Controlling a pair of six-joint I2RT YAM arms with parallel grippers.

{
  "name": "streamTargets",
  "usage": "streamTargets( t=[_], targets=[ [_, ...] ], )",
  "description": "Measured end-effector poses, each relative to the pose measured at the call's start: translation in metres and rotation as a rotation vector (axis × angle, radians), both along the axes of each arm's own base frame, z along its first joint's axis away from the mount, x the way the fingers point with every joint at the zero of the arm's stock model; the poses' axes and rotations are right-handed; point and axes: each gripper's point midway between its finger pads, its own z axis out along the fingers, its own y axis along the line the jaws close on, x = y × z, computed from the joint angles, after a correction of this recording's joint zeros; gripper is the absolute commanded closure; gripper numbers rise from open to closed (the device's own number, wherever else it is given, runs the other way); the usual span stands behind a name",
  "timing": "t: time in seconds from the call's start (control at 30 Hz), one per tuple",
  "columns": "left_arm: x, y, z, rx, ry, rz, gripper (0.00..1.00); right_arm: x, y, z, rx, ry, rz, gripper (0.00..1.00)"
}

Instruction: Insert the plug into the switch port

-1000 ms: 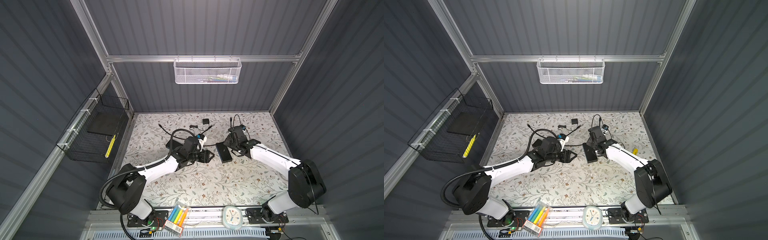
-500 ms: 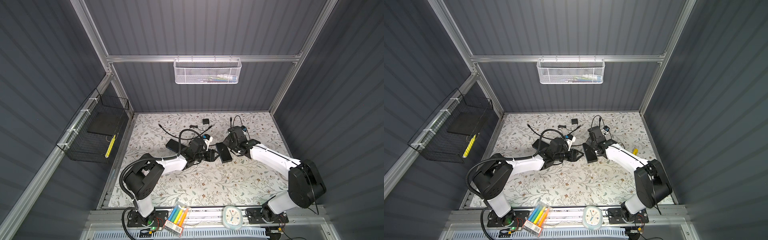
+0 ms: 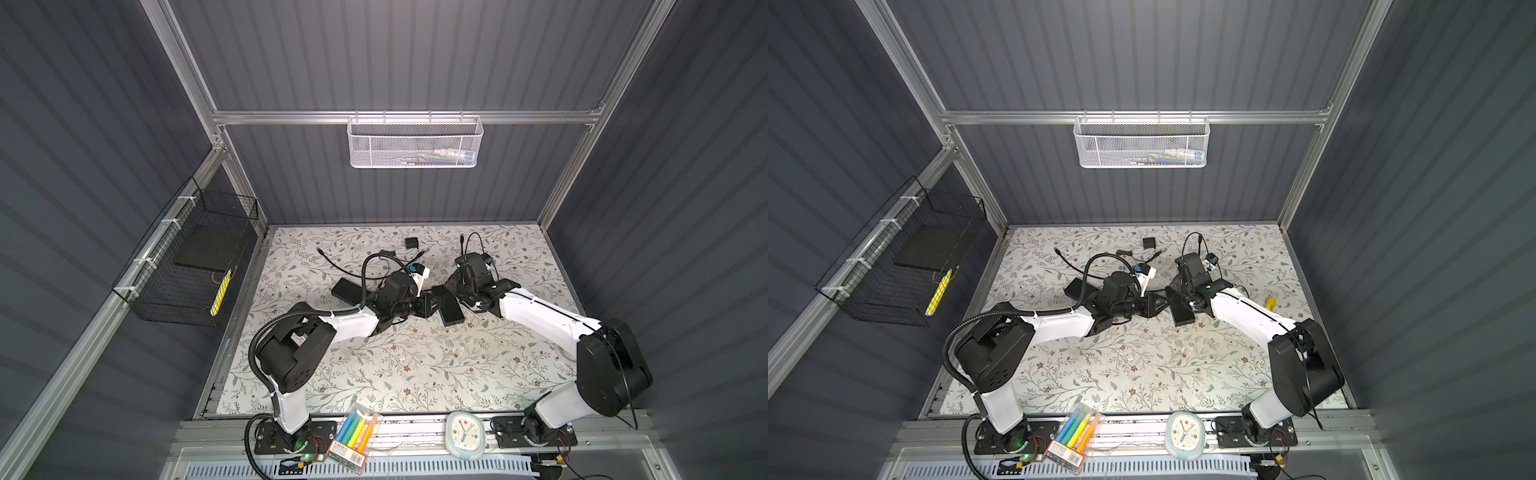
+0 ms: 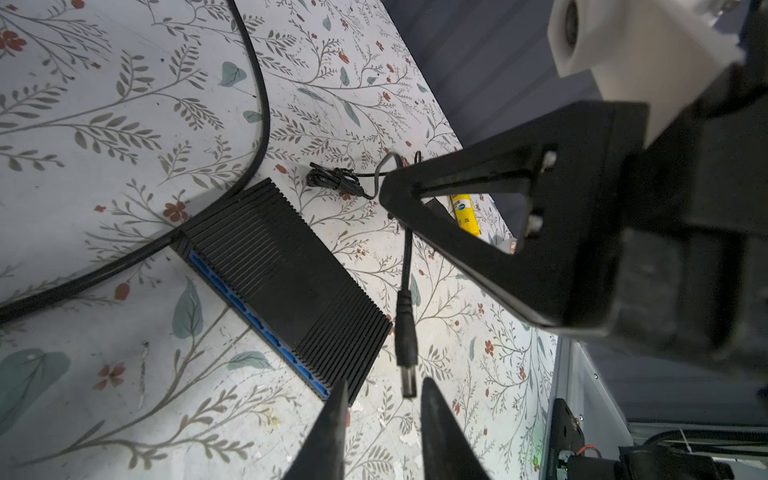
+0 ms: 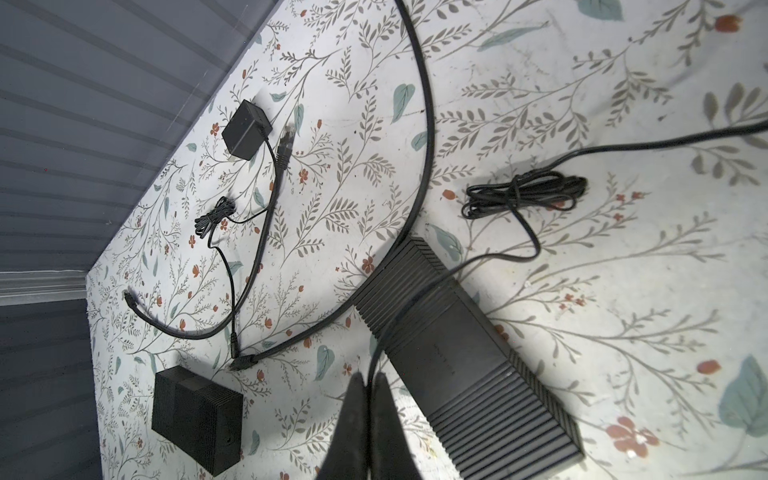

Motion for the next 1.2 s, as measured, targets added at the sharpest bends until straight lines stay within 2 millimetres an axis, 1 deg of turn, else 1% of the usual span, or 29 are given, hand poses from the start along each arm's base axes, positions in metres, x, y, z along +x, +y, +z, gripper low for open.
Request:
streamTargets(
  t=[0.23, 0.33, 0.5, 0.53, 0.57, 0.7, 0.77, 0.83, 0.9, 0.97, 1.03, 1.07, 1.13, 1.2],
  targets=[
    [-0.002, -0.001, 0.000, -0.003, 0.004, -0.010, 0.81, 0.000, 0.001, 0.000, 0.011, 0.001, -0.001, 1.00],
    [-0.002, -0.002, 0.000, -0.003, 0.004, -0.016, 0.87, 0.000, 0.001, 0.000, 0.013, 0.001, -0.002, 1.00],
    [-0.002, -0.004, 0.003, -0.011, 0.000, -0.026, 0.91, 0.000, 0.002, 0.000, 0.019, 0.003, -0.002, 1.00],
    [-0.002, -0.004, 0.003, -0.011, 0.000, -0.026, 0.94, 0.000, 0.002, 0.000, 0.018, 0.003, -0.003, 0.97],
    [-0.002, -0.004, 0.003, -0.010, 0.001, -0.026, 0.96, 0.000, 0.002, 0.000, 0.019, 0.003, -0.002, 0.91],
    [-0.002, -0.006, 0.005, -0.005, -0.003, -0.041, 1.00, -0.001, 0.004, 0.000, 0.018, 0.004, 0.011, 0.63],
    [-0.002, -0.007, 0.007, 0.008, -0.018, -0.054, 1.00, -0.002, 0.003, -0.001, -0.013, 0.005, 0.045, 0.55],
    [0.000, -0.004, 0.005, 0.034, -0.032, -0.067, 1.00, -0.005, -0.002, 0.001, -0.059, 0.008, 0.100, 0.49],
    [-0.001, 0.000, 0.001, 0.059, -0.030, -0.095, 1.00, -0.008, -0.014, 0.009, -0.093, -0.005, 0.155, 0.47],
    [-0.001, 0.007, -0.004, 0.085, -0.015, -0.127, 1.00, -0.010, -0.031, 0.026, -0.133, -0.039, 0.207, 0.46],
    [0.004, 0.017, -0.003, 0.108, -0.005, -0.152, 1.00, -0.015, -0.051, 0.048, -0.194, -0.089, 0.251, 0.46],
    [0.007, 0.021, -0.002, 0.115, -0.006, -0.161, 1.00, -0.018, -0.055, 0.056, -0.218, -0.108, 0.269, 0.46],
    [0.014, 0.027, 0.004, 0.124, -0.020, -0.182, 1.00, -0.028, -0.056, 0.074, -0.268, -0.171, 0.352, 0.46],
    [0.019, 0.033, 0.009, 0.134, -0.027, -0.203, 1.00, -0.039, -0.050, 0.083, -0.299, -0.216, 0.445, 0.46]
  ],
)
